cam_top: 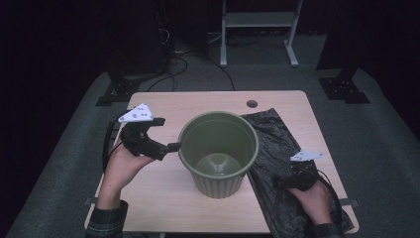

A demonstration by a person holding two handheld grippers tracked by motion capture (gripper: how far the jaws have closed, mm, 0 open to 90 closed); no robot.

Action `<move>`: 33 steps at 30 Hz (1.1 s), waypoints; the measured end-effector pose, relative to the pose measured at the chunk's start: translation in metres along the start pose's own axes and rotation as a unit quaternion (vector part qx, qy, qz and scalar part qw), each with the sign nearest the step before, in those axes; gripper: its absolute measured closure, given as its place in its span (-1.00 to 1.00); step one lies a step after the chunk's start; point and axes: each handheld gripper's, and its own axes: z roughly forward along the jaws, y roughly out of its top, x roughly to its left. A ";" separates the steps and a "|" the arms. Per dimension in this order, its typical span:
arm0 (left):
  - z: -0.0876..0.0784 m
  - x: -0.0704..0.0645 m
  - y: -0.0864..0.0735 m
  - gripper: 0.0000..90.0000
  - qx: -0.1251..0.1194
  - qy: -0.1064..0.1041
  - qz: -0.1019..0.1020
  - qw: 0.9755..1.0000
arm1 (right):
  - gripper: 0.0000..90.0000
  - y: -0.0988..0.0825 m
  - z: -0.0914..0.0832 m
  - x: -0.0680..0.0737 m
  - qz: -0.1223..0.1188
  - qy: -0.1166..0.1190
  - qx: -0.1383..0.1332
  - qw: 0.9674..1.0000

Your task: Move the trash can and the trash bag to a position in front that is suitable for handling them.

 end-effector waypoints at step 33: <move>0.026 -0.015 -0.109 -1.00 0.055 0.037 -0.028 0.997 | -0.95 0.000 0.000 0.000 -0.002 0.002 0.000 1.000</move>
